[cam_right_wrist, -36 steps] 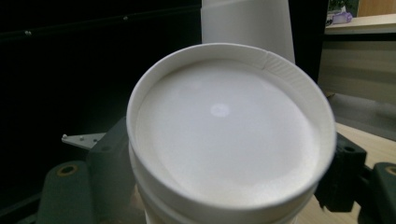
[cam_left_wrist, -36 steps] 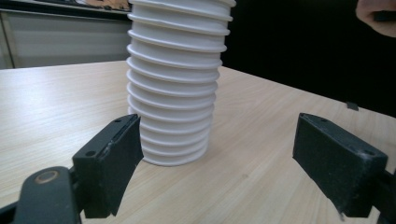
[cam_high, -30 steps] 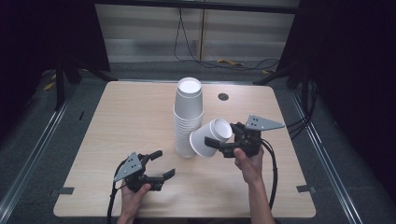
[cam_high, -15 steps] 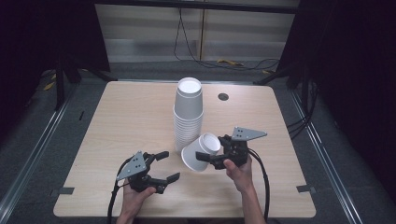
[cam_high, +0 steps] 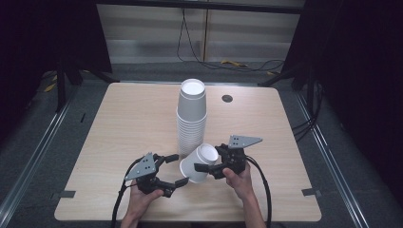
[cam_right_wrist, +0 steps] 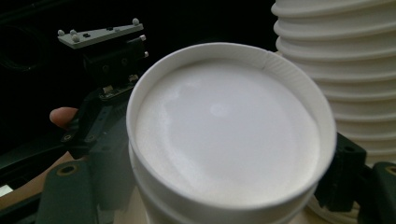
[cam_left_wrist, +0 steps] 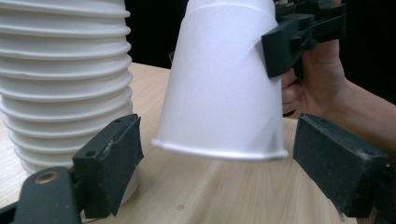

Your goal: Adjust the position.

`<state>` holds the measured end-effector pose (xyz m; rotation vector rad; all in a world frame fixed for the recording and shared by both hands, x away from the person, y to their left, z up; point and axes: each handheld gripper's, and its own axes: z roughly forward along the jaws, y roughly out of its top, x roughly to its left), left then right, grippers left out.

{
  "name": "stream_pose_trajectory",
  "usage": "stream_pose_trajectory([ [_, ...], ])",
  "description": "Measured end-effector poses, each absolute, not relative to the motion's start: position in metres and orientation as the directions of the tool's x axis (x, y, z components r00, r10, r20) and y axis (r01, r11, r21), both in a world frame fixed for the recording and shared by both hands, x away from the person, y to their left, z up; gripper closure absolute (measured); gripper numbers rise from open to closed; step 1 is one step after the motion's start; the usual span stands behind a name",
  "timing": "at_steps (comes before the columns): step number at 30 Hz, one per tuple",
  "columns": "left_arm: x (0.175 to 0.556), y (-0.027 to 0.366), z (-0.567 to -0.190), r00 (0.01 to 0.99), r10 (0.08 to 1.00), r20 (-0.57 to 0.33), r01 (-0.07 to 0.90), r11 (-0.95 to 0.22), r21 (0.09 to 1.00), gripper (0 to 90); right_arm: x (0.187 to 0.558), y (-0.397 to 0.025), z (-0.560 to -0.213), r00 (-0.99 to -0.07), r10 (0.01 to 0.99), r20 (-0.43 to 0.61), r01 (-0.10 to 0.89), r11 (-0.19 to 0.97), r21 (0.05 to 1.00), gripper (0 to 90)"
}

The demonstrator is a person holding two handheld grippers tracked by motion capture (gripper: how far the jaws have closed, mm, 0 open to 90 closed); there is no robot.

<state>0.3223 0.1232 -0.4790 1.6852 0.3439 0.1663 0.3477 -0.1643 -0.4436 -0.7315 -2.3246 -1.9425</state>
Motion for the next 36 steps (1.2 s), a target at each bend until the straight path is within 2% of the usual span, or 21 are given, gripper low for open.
stream_pose_trajectory([
  [10,0.327,0.111,-0.481,0.959,0.269,-0.087,0.137,-0.17,0.976,14.4,0.346,-0.158,-0.45,-0.904,0.294,0.309,0.357,0.126,0.925,23.1],
  [22,0.328,0.1,-0.484,0.957,0.275,-0.094,0.139,-0.152,0.978,7.9,0.343,-0.156,-0.451,-0.908,0.283,0.31,0.347,0.092,0.933,23.2],
  [36,0.332,0.09,-0.488,0.954,0.283,-0.096,0.14,-0.142,0.98,7.2,0.344,-0.154,-0.453,-0.904,0.279,0.323,0.354,0.068,0.933,23.1],
])
